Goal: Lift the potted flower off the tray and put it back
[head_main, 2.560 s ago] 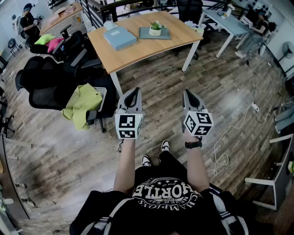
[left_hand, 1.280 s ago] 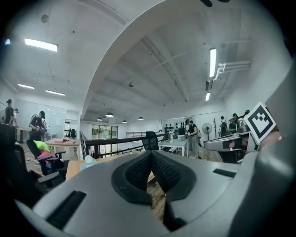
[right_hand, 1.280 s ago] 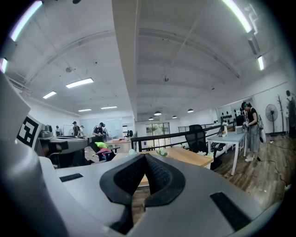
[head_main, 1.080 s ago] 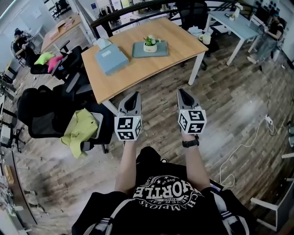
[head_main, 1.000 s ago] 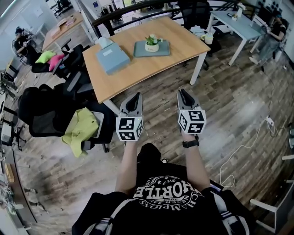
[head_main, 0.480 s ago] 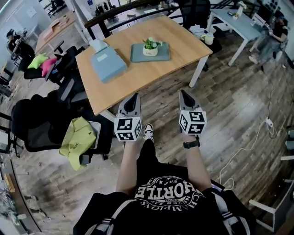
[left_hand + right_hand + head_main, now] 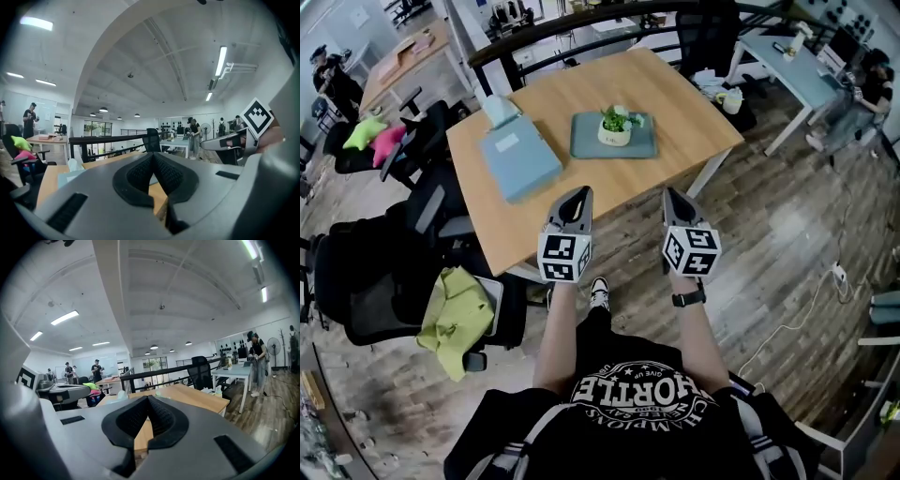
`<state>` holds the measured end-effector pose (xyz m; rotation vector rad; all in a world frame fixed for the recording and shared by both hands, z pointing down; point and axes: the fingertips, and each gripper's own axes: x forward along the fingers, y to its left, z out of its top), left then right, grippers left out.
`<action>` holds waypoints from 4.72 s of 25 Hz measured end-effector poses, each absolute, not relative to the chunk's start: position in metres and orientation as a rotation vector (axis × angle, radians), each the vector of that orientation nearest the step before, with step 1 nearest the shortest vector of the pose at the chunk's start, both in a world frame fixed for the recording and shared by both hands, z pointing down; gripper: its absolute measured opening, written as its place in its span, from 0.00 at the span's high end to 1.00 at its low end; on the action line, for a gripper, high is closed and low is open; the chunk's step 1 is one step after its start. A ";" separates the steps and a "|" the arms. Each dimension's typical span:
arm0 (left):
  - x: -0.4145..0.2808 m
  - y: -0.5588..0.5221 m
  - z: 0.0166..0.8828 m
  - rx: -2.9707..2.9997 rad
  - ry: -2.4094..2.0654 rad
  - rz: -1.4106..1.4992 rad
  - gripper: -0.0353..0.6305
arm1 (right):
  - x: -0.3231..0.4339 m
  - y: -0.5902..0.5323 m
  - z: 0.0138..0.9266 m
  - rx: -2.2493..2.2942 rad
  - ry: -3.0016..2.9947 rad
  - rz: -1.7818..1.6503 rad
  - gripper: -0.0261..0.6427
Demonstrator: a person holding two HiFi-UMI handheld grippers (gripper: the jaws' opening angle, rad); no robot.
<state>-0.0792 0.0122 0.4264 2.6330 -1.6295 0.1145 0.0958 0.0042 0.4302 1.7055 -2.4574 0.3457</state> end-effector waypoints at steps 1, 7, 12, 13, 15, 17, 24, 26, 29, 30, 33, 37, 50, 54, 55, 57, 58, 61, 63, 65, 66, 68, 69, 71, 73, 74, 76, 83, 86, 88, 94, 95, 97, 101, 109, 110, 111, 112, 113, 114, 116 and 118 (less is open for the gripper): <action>-0.081 -0.001 0.429 2.638 -1.609 0.118 0.92 | 0.093 -0.007 0.430 1.705 -2.456 0.345 0.95; -0.088 -0.071 0.437 2.657 -1.518 0.140 0.92 | 0.088 -0.072 0.430 1.714 -2.441 0.351 0.94; -0.092 -0.116 0.444 2.673 -1.457 0.157 0.91 | 0.080 -0.114 0.434 1.715 -2.439 0.372 0.87; -0.094 -0.124 0.446 2.671 -1.446 0.161 0.91 | 0.077 -0.122 0.436 1.708 -2.438 0.372 0.87; -0.095 -0.139 0.452 2.666 -1.424 0.170 0.90 | 0.071 -0.137 0.440 1.692 -2.434 0.373 0.85; -0.096 -0.151 0.459 2.662 -1.403 0.181 0.86 | 0.067 -0.150 0.446 1.678 -2.426 0.379 0.83; -0.102 -0.181 0.489 2.614 -1.362 0.206 0.82 | 0.051 -0.178 0.474 1.590 -2.406 0.413 0.77; -0.097 -0.189 0.501 2.600 -1.344 0.233 0.80 | 0.054 -0.186 0.486 1.561 -2.401 0.435 0.75; -0.089 -0.202 0.519 2.583 -1.319 0.285 0.77 | 0.060 -0.201 0.507 1.518 -2.399 0.477 0.72; -0.087 -0.208 0.524 2.580 -1.315 0.299 0.76 | 0.061 -0.208 0.513 1.498 -2.403 0.484 0.70; -0.082 -0.232 0.541 2.564 -1.302 0.334 0.72 | 0.060 -0.236 0.533 1.407 -2.427 0.476 0.65; -0.077 -0.259 0.562 2.535 -1.278 0.398 0.67 | 0.056 -0.261 0.563 1.301 -2.443 0.504 0.59; -0.062 -0.319 0.639 2.542 -1.118 0.601 0.49 | 0.054 -0.318 0.643 1.178 -2.408 0.589 0.48; -0.059 -0.331 0.662 2.545 -1.052 0.662 0.47 | 0.051 -0.332 0.662 1.157 -2.399 0.612 0.46; -0.058 -0.334 0.667 2.547 -1.038 0.680 0.47 | 0.050 -0.336 0.668 1.151 -2.397 0.617 0.45; -0.058 -0.339 0.678 2.551 -1.008 0.723 0.46 | 0.049 -0.343 0.676 1.133 -2.397 0.621 0.45; -0.057 -0.342 0.683 2.555 -0.992 0.745 0.46 | 0.049 -0.346 0.680 1.122 -2.398 0.620 0.45; -0.056 -0.347 0.695 2.571 -0.942 0.806 0.47 | 0.047 -0.353 0.691 1.081 -2.407 0.617 0.45; -0.057 -0.350 0.702 2.578 -0.902 0.859 0.47 | 0.044 -0.357 0.698 1.051 -2.413 0.611 0.45; -0.053 -0.355 0.704 2.601 -0.854 0.878 0.47 | 0.041 -0.362 0.705 1.025 -2.418 0.603 0.45; -0.050 -0.358 0.704 2.617 -0.832 0.878 0.46 | 0.040 -0.364 0.707 1.016 -2.422 0.601 0.45; -0.045 -0.365 0.707 2.643 -0.794 0.885 0.46 | 0.038 -0.368 0.712 1.002 -2.431 0.604 0.45; -0.043 -0.367 0.711 2.650 -0.778 0.893 0.47 | 0.037 -0.370 0.713 0.998 -2.438 0.606 0.45; -0.039 -0.372 0.718 2.660 -0.743 0.912 0.47 | 0.035 -0.373 0.715 0.990 -2.449 0.606 0.45; -0.035 -0.375 0.723 2.668 -0.715 0.927 0.47 | 0.032 -0.376 0.716 0.985 -2.459 0.594 0.46; -0.034 -0.375 0.727 2.668 -0.708 0.934 0.47 | 0.031 -0.377 0.716 0.982 -2.465 0.586 0.47; -0.033 -0.376 0.731 2.663 -0.703 0.946 0.51 | 0.029 -0.378 0.716 0.977 -2.473 0.580 0.51; -0.030 -0.375 0.728 2.623 -0.774 0.948 0.55 | 0.028 -0.380 0.716 0.984 -2.479 0.609 0.51; -0.030 -0.374 0.730 2.619 -0.803 0.936 0.56 | 0.028 -0.380 0.715 0.976 -2.472 0.618 0.51; -0.031 -0.373 0.729 2.614 -0.815 0.937 0.56 | 0.027 -0.379 0.714 0.974 -2.468 0.622 0.51; -0.031 -0.359 0.726 2.591 -0.811 0.942 0.57 | 0.026 -0.367 0.711 0.971 -2.470 0.656 0.51; -0.032 -0.356 0.723 2.588 -0.813 0.940 0.57 | 0.025 -0.364 0.709 0.971 -2.474 0.659 0.51; -0.032 -0.350 0.717 2.590 -0.823 0.930 0.57 | 0.025 -0.358 0.703 0.973 -2.482 0.656 0.51; -0.034 -0.337 0.700 2.593 -0.841 0.900 0.57 | 0.022 -0.345 0.687 0.949 -2.479 0.616 0.51; -0.044 -0.308 0.658 2.599 -0.886 0.888 0.57 | 0.013 -0.316 0.641 0.932 -2.461 0.571 0.51; -0.044 -0.303 0.652 2.596 -0.882 0.883 0.57 | 0.013 -0.313 0.634 0.929 -2.463 0.572 0.51; -0.045 -0.299 0.644 2.601 -0.880 0.876 0.57 | 0.012 -0.308 0.628 0.926 -2.467 0.576 0.51; -0.045 -0.294 0.634 2.614 -0.879 0.870 0.57 | 0.012 -0.303 0.621 0.927 -2.471 0.581 0.51; -0.044 -0.289 0.624 2.631 -0.876 0.868 0.57 | 0.012 -0.298 0.614 0.931 -2.475 0.585 0.51; -0.044 -0.285 0.616 2.647 -0.873 0.868 0.57 | 0.012 -0.293 0.608 0.938 -2.475 0.585 0.51; -0.044 -0.276 0.605 2.663 -0.869 0.860 0.57 | 0.014 -0.283 0.596 0.946 -2.472 0.576 0.51; -0.043 -0.266 0.597 2.664 -0.873 0.844 0.57 | 0.016 -0.273 0.585 0.945 -2.473 0.569 0.51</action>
